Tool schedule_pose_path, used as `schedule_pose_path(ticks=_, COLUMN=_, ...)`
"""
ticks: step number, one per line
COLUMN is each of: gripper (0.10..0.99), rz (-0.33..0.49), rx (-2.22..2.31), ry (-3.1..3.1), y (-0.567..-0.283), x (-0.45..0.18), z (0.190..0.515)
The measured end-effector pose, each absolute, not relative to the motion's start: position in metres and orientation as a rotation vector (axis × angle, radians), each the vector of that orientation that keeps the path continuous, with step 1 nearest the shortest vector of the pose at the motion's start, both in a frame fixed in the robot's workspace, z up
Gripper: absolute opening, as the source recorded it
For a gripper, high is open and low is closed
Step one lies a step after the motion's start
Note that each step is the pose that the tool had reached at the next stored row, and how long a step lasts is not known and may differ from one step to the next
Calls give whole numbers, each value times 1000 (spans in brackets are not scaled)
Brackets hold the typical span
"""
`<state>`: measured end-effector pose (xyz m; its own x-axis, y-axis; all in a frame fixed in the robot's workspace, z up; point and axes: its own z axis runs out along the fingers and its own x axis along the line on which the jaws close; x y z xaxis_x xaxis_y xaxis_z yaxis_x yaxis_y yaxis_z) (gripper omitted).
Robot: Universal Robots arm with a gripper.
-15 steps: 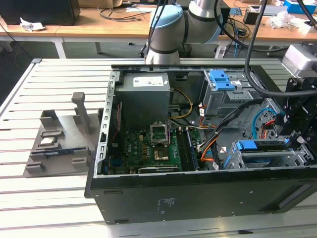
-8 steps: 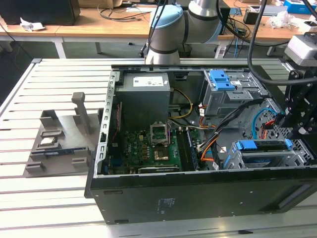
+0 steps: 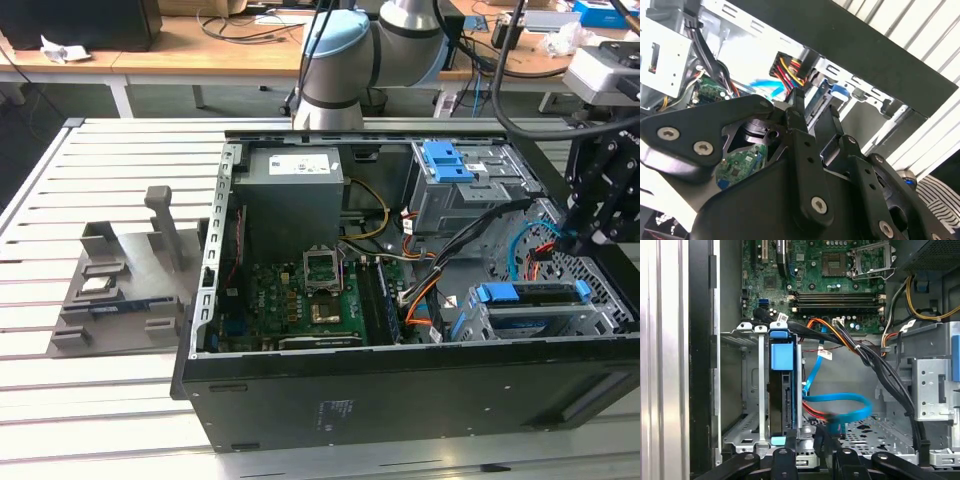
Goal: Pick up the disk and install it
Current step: 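Insert the first disk wire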
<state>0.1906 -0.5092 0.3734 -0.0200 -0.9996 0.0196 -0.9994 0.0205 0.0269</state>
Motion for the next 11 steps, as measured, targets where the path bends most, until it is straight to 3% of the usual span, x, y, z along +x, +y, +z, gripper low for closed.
schedule_pose_path(ticks=11, gripper=361, rz=-8, rx=2168, ry=-2212, y=-500, x=192, z=360)
